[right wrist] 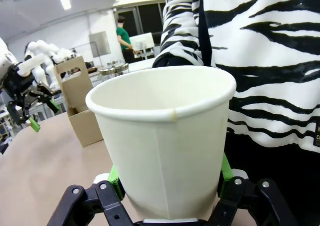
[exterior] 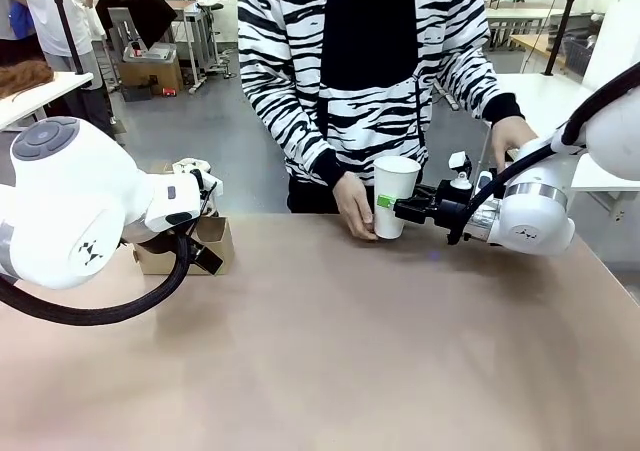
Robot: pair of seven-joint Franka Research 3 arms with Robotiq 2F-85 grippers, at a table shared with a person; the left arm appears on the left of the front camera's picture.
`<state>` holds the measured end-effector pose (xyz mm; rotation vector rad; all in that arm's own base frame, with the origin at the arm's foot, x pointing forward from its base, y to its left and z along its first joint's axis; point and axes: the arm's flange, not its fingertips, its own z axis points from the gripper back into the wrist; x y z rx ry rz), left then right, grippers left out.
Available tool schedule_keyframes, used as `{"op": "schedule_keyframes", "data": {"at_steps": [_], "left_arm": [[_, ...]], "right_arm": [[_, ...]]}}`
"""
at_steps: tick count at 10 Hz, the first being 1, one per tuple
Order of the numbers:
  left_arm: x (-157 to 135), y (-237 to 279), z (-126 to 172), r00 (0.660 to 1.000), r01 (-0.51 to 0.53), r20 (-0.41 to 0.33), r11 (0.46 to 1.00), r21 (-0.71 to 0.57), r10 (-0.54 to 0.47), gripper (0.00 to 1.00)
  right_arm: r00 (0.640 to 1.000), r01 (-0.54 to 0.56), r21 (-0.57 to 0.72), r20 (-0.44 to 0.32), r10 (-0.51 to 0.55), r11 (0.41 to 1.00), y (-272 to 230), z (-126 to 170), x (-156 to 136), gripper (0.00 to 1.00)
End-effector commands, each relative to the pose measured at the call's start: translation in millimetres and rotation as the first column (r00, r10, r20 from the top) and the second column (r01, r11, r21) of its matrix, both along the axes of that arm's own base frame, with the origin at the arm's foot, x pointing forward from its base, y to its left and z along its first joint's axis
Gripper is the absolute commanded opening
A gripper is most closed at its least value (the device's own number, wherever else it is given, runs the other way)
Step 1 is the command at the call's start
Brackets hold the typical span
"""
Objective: Pour a drink into a cup and package it in a carrier.
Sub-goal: When a person places the Paper Cup Lid on the 600 ml Paper Cup , lift the 600 ml Paper Cup.
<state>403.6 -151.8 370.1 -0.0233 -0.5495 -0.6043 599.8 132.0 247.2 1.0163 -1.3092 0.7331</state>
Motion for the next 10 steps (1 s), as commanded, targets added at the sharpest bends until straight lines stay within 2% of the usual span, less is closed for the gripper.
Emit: {"op": "schedule_keyframes", "data": {"at_steps": [1,10], "left_arm": [[-0.3,-0.1,0.4,1.000,0.001,0.000,1.000,-0.002,-0.001,1.00],[-0.3,-0.1,0.4,1.000,0.001,0.000,1.000,-0.002,-0.001,1.00]], "right_arm": [[1.000,0.002,0.004,0.004,-0.002,1.000,1.5,3.0,0.2,0.80],[1.000,0.002,0.004,0.004,-0.002,1.000,1.5,3.0,0.2,0.80]]}}
